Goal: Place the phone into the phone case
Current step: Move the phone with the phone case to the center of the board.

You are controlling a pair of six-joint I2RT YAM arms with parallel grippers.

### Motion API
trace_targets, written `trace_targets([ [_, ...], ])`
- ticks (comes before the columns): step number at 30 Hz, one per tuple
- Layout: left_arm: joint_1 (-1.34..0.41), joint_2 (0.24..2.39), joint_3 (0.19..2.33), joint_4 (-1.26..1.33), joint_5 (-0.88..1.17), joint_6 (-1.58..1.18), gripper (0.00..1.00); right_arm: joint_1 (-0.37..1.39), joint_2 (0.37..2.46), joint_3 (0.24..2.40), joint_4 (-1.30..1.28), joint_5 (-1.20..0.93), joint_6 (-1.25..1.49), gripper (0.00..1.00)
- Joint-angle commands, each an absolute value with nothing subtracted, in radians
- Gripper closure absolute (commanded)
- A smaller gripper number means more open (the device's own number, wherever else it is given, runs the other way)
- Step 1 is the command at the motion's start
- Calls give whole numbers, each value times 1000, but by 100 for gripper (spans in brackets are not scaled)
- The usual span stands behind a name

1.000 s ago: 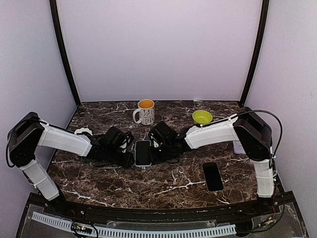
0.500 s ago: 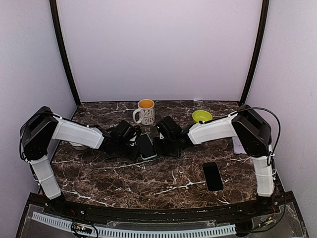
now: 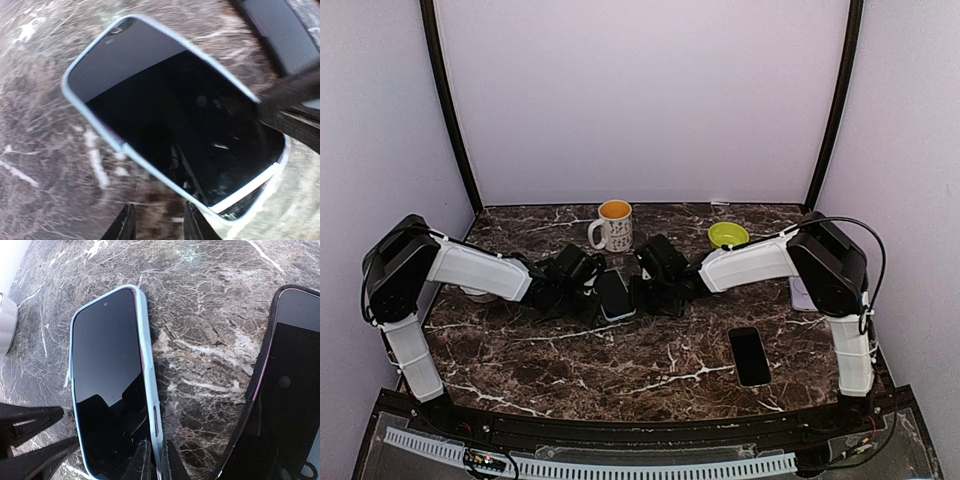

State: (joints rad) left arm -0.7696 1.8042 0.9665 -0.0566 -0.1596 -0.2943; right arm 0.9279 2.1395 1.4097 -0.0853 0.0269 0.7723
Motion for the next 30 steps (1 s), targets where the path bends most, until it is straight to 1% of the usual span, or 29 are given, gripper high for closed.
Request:
trace_targets([
  [1,-736,1834,973,-51,-234,-273,65,996,2126,1385,14,-81,787,92],
  [7,-736,1773,944,-91,-241,-305,61,999,2125,1384,9,-100,794,90],
  [12,-735,1732,912,-72,-204,-301,60,989,2126,1401,-24,-53,777,88],
  [20,-738,1781,876,-30,-90,-320,60,959,2117,1370,-19,-40,773,86],
  [26,-738,1811,914,-18,-120,-304,60,957,2125,1374,-13,-38,774,84],
  [30,-737,1848,972,-47,-115,-286,60,953,2118,1383,-19,-17,764,81],
])
